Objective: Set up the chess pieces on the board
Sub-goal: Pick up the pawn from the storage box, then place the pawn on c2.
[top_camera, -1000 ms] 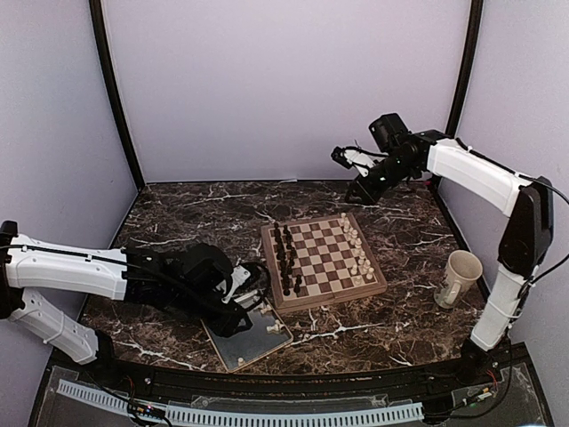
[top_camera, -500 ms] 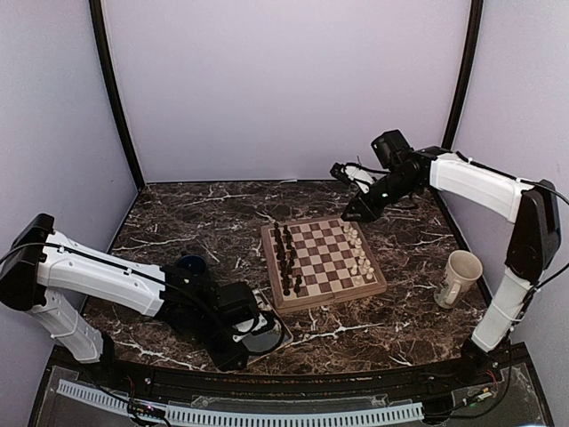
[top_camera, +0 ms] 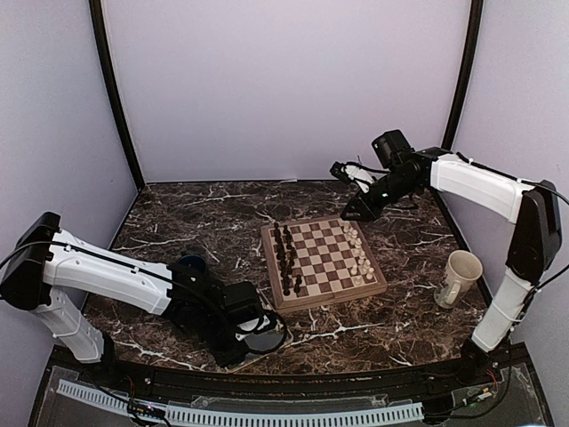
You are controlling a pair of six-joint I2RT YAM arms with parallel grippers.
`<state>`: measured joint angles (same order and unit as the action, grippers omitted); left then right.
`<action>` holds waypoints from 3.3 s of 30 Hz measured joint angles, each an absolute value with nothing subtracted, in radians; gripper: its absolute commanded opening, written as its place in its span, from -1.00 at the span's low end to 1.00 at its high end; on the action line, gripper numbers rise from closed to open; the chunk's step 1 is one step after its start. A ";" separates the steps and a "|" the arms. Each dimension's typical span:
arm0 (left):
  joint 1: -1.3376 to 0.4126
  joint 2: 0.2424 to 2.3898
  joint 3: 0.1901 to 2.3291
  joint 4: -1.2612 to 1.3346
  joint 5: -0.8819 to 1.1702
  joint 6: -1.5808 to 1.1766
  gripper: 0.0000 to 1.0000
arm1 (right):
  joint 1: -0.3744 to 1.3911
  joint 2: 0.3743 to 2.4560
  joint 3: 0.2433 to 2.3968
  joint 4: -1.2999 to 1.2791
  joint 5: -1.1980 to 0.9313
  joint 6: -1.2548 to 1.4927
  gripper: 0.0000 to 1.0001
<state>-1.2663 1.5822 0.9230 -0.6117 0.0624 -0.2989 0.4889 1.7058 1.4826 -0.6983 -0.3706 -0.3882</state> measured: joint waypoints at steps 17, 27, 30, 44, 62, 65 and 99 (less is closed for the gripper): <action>-1.227 1.605 1.237 -0.733 0.001 -0.154 -0.87 | 0.460 1.670 1.482 -0.696 -0.351 -0.393 -0.37; -1.115 1.947 1.631 -0.590 -0.047 -0.025 -0.86 | 0.347 1.558 1.431 -0.678 -0.333 -0.392 -0.35; -1.102 2.062 1.733 -0.556 -0.054 -0.002 -0.85 | 0.319 1.523 1.409 -0.667 -0.333 -0.391 -0.35; -1.057 2.366 2.094 -0.508 -0.063 0.044 -0.84 | 0.261 1.503 1.361 -0.624 -0.345 -0.387 -0.34; -1.038 2.473 2.188 -0.509 -0.057 0.045 -0.79 | 0.258 1.501 1.346 -0.619 -0.349 -0.387 -0.34; -1.037 2.481 2.195 -0.508 -0.046 0.045 -0.75 | 0.257 1.501 1.346 -0.618 -0.349 -0.387 -0.34; -1.039 2.138 1.811 -0.565 -0.121 0.041 -0.37 | 0.252 1.501 1.334 -0.606 -0.367 -0.389 -0.34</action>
